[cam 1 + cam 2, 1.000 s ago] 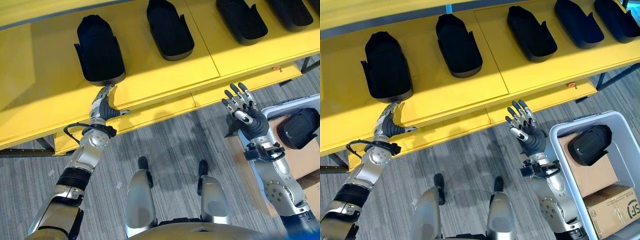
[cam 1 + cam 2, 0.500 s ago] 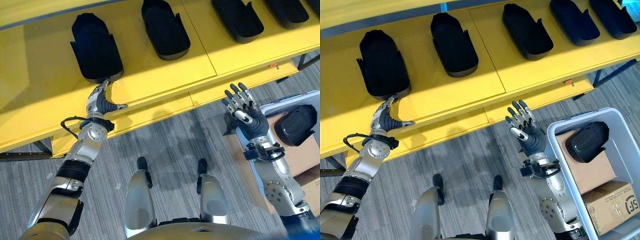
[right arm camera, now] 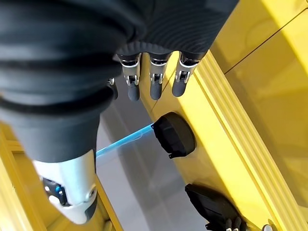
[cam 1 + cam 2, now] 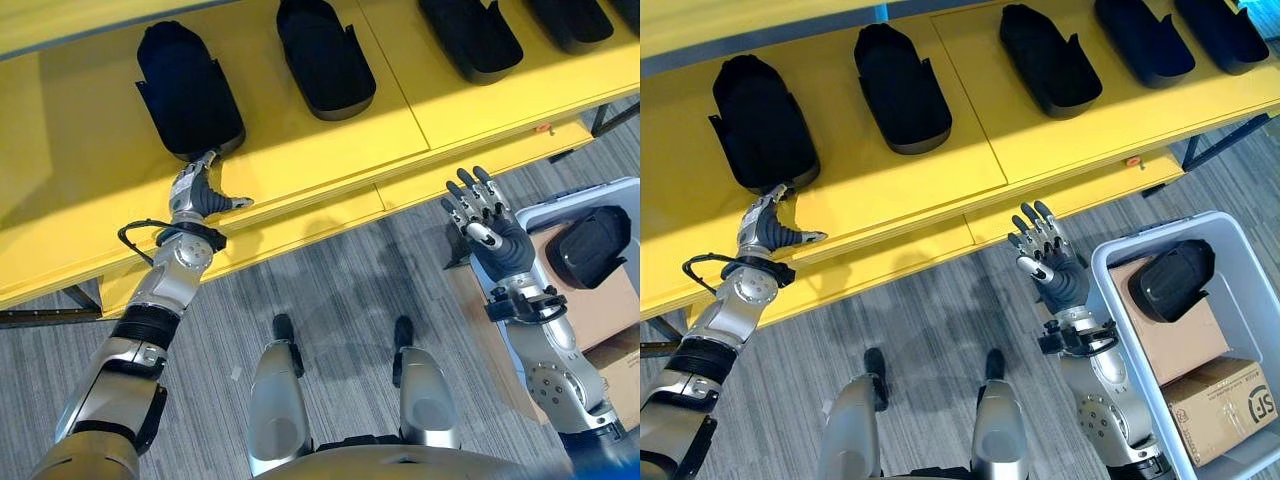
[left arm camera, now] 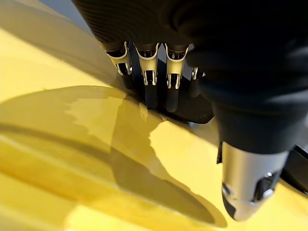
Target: Move parts from the plastic box to the shelf.
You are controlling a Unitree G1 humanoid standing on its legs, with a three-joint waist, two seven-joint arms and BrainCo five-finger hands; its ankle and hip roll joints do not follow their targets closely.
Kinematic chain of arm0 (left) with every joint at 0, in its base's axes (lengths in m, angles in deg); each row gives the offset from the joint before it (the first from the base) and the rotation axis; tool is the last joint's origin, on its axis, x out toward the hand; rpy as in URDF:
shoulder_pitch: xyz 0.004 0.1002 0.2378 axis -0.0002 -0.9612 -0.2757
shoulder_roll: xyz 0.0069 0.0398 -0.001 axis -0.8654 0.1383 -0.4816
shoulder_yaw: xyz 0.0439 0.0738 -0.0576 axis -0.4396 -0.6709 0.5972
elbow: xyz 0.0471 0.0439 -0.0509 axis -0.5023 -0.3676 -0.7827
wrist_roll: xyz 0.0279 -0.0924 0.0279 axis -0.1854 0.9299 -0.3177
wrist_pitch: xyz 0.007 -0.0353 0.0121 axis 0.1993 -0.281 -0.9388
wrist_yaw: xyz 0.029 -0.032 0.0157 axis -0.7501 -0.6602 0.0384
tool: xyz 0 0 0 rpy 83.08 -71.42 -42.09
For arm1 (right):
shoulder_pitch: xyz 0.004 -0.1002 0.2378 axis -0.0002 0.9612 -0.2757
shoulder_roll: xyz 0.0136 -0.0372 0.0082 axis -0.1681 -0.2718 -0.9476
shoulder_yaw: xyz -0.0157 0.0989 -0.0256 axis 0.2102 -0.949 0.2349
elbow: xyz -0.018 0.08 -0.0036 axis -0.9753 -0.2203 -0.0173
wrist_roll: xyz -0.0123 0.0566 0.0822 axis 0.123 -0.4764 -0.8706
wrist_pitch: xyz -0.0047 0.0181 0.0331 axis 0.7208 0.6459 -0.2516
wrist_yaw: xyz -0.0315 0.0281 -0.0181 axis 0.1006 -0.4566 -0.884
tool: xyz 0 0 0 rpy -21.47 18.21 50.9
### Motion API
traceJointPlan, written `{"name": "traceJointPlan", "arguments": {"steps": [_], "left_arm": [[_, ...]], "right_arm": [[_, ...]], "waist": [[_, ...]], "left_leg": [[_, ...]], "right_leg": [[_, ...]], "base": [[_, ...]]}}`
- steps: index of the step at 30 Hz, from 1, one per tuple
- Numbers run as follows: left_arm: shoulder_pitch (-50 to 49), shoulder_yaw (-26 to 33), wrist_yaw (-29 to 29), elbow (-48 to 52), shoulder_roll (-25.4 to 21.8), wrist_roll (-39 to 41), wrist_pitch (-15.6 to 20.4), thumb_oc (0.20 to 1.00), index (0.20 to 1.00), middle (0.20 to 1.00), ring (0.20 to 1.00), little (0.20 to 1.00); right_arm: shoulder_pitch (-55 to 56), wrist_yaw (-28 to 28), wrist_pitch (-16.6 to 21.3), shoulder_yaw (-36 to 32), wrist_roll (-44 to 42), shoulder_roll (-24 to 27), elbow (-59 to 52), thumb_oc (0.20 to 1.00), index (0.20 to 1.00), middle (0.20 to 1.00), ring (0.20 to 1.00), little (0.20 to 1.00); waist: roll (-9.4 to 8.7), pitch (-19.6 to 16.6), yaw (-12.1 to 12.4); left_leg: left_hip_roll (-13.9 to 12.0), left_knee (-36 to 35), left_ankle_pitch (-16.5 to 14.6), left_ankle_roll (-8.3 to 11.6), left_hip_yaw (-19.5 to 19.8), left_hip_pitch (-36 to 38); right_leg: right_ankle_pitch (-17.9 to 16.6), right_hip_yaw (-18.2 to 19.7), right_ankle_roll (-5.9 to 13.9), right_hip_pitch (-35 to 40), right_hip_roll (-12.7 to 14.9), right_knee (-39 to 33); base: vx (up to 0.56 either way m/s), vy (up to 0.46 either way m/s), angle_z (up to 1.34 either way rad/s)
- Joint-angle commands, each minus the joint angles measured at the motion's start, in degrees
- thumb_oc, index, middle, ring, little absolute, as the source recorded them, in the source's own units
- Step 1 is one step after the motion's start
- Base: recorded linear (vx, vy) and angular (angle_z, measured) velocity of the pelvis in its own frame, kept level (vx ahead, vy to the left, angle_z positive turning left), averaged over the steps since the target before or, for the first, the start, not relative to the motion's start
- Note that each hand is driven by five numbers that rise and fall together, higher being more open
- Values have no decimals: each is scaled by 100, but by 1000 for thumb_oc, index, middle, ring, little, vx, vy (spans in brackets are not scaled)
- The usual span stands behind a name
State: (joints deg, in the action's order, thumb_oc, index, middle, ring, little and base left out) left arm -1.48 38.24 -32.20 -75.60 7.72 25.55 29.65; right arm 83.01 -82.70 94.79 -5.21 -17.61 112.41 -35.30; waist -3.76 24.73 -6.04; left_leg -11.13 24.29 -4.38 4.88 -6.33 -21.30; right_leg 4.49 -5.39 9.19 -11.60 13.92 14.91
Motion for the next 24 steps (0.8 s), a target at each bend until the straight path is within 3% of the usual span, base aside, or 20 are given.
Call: {"name": "traceJointPlan", "arguments": {"steps": [1, 12, 24], "left_arm": [[330, -9, 296, -145, -325, 63, 143, 1000, 1000, 1000, 1000, 1000], [-287, 99, 166, 179, -142, 14, 220, 1000, 1000, 1000, 1000, 1000], [-1899, 450, -318, 1004, 226, 263, 502, 1000, 1000, 1000, 1000, 1000]], "right_arm": [[162, -90, 362, -49, -41, 368, -602, 1000, 1000, 1000, 1000, 1000], [168, -82, 386, -91, -23, 325, -620, 1000, 1000, 1000, 1000, 1000], [42, -68, 394, -255, 25, 255, -566, 1000, 1000, 1000, 1000, 1000]], "waist": [[-82, -338, -6], [-79, -303, 45], [-18, -273, 196]], "left_leg": [[-350, -29, 278, 180, 107, -78], [-344, -41, 282, 166, 121, -85], [-317, -61, 302, 124, 182, -97]], "right_leg": [[341, 110, -32, 142, 146, 338], [341, 111, -50, 138, 141, 353], [351, 91, -87, 150, 130, 368]], "base": [[0, 0, 0], [0, 0, 0], [0, 0, 0]]}}
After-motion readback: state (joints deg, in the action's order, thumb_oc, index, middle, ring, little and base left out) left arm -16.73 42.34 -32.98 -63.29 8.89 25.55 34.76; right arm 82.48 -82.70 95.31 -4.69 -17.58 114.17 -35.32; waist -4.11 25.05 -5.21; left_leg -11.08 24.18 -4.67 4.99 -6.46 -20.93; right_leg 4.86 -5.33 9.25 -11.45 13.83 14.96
